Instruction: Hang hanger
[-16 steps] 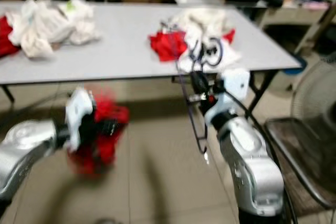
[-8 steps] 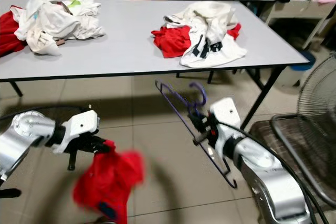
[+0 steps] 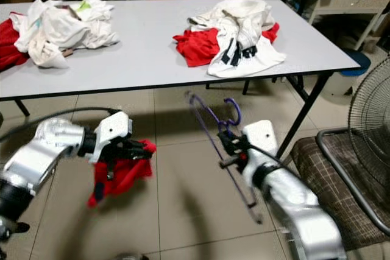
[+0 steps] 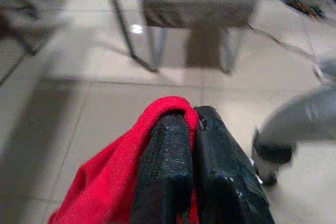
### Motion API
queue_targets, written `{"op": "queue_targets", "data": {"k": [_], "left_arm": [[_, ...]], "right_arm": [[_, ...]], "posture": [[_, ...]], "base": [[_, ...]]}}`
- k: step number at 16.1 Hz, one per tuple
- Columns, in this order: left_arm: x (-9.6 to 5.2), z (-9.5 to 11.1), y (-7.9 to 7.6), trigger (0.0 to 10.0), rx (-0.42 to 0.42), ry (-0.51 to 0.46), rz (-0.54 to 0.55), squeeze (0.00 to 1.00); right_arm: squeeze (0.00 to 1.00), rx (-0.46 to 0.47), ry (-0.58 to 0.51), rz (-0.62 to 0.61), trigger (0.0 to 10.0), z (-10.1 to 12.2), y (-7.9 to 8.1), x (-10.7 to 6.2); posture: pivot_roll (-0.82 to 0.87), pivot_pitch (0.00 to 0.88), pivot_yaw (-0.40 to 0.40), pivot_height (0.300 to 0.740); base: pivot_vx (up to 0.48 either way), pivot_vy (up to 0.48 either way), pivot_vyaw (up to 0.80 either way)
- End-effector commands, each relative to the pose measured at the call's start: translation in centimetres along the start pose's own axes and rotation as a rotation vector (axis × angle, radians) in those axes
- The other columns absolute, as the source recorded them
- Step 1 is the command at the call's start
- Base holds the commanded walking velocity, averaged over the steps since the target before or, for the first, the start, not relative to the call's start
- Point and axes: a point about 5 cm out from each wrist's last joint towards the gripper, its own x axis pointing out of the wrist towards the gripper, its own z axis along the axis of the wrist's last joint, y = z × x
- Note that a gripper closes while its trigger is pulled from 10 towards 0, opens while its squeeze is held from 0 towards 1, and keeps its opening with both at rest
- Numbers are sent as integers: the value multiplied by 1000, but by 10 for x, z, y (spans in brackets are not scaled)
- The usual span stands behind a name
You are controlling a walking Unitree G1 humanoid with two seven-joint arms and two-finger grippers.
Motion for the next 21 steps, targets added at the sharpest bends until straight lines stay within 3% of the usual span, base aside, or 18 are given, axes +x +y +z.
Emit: {"op": "queue_targets", "data": {"k": [1, 2, 4, 5, 6, 7, 11, 16, 21], "left_arm": [[-6, 0, 5, 0, -55, -40, 99, 0], [-9, -4, 3, 0, -109, -66, 135, 0], [-13, -8, -2, 0, -126, -72, 160, 0], [-14, -10, -4, 1686, -116, -85, 215, 0], [-14, -12, -3, 10000, -127, -82, 264, 0], [-13, -12, -1, 10000, -138, -98, 380, 0], [-8, -3, -10, 10000, -200, -224, 439, 0], [-6, -5, -10, 10000, -169, -220, 492, 0], [-6, -4, -10, 10000, -103, -184, 489, 0]], "right_arm": [[0, -7, -1, -26, 10000, -3, 3, 3], [0, -12, -4, -12, 10000, -4, 8, 5], [0, 0, 3, -2, 10000, -7, 9, 7], [0, 11, 11, 0, 10000, -8, 8, 8], [0, 12, 10, -1, 10000, -8, 7, 8], [0, 10, 6, -11, 10000, -8, 4, 7], [0, 37, -12, -66, 10000, -9, -3, 5], [0, 74, -16, -94, 10000, -12, -4, 2], [0, 83, -13, -94, 10000, -14, -3, 3]], "posture": [[29, 0, 4, 740], [34, 0, -5, 740], [40, 0, -12, 740], [41, 0, -13, 740], [40, 0, -11, 740], [36, 0, -8, 740], [25, 0, -9, 740], [22, 0, -13, 740], [25, 0, -19, 740]], "base": [[0, 0, 0], [0, 0, 0], [0, 0, 0], [0, 0, 0], [0, 0, 0], [0, 0, 0], [0, 116, 0], [0, 480, -640], [0, -384, -786]]}}
